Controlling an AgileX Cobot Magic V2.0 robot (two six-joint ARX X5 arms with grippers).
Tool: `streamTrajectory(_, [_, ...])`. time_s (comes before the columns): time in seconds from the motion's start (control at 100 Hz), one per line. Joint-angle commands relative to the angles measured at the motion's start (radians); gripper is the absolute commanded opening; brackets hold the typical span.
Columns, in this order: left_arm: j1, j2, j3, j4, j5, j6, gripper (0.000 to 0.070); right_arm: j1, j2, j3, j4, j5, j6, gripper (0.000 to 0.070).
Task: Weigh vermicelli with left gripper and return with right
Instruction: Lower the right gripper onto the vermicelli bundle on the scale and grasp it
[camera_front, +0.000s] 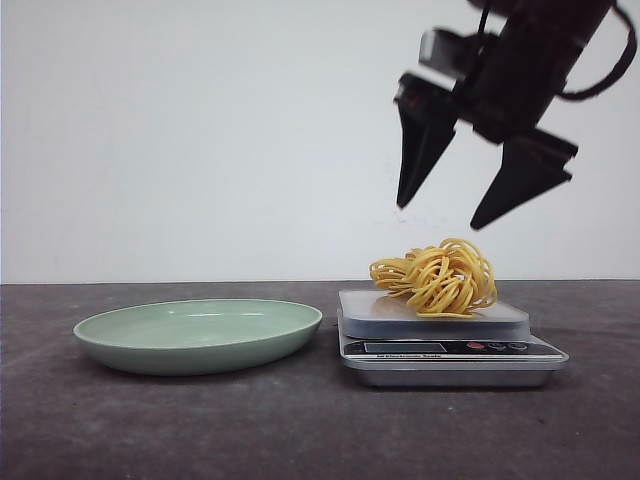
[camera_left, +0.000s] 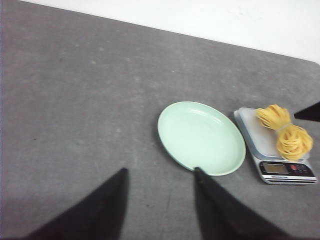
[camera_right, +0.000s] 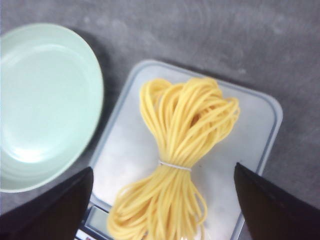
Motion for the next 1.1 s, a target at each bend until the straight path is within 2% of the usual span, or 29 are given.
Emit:
streamTrajectory(0.0, [0.000, -0.002, 0.012, 0.000, -0.006, 0.014, 0.0319, 0.013, 0.025, 0.024, 0.008, 0.002, 0.008, 0.0567])
streamTrajectory(0.59, [0.000, -0.002, 0.012, -0.008, -0.005, 0.014, 0.0319, 0.021, 0.116, 0.026, 0.030, 0.003, 0.041, 0.0530])
streamTrajectory(0.67, [0.000, -0.002, 0.012, -0.009, -0.005, 0.013, 0.0319, 0.021, 0.127, 0.026, 0.029, 0.004, 0.045, 0.0454])
streamTrajectory(0.77, [0.000, -0.002, 0.012, -0.009, -0.005, 0.013, 0.0319, 0.021, 0.137, 0.026, 0.029, 0.008, 0.058, 0.0275])
streamTrajectory(0.84, [0.000, -0.002, 0.012, -0.011, -0.005, 0.013, 0.0319, 0.021, 0.138, 0.026, 0.031, 0.011, 0.064, 0.0174])
streamTrajectory(0.9, [0.000, -0.002, 0.012, -0.014, -0.005, 0.014, 0.0319, 0.023, 0.138, 0.026, 0.031, 0.011, 0.071, 0.0128])
streamTrajectory(1.09, [0.000, -0.002, 0.012, -0.014, -0.005, 0.014, 0.0319, 0.023, 0.138, 0.026, 0.014, 0.012, 0.086, 0.0125])
